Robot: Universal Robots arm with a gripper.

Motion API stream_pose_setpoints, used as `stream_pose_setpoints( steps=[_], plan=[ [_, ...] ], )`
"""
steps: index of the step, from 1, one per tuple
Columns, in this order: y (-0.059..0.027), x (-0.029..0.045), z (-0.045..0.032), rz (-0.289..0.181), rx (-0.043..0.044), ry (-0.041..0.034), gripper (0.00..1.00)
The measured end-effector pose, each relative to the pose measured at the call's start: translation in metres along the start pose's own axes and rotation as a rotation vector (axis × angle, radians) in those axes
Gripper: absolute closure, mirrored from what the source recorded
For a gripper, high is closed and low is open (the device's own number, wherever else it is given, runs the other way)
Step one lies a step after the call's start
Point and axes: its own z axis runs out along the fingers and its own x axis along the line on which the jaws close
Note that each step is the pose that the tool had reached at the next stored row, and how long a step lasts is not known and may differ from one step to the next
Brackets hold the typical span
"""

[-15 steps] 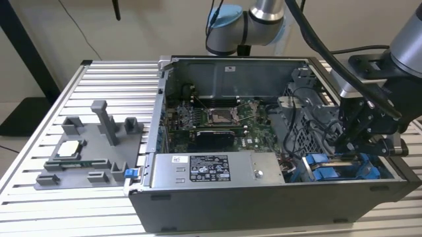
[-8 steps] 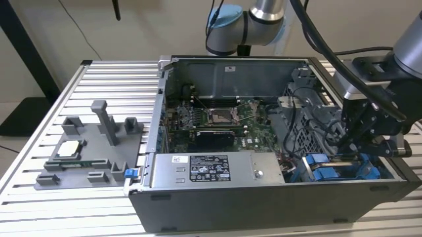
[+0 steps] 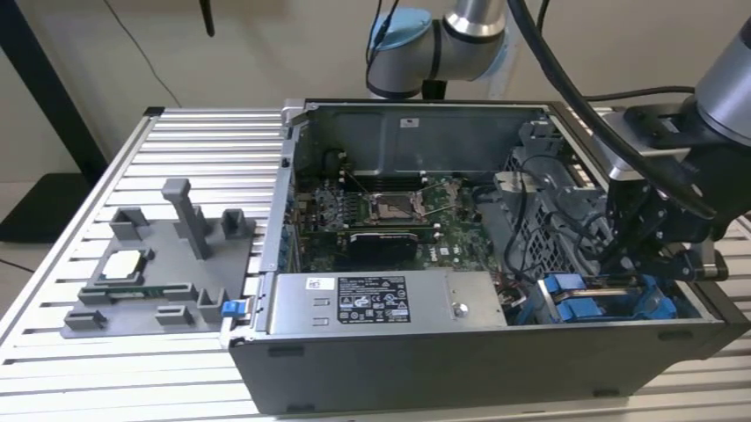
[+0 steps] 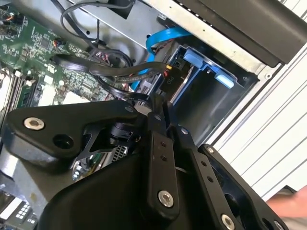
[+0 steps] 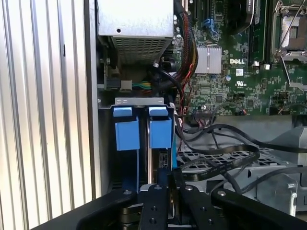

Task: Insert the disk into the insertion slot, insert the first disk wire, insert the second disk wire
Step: 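Insert the second disk wire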

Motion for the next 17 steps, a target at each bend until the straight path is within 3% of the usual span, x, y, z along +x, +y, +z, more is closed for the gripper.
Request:
stream_pose_setpoints(
  steps=[17],
  plan=[
    [-0.0018,0.0005,0.0050,0.000,0.0000,-0.0003,1.00]
  ],
)
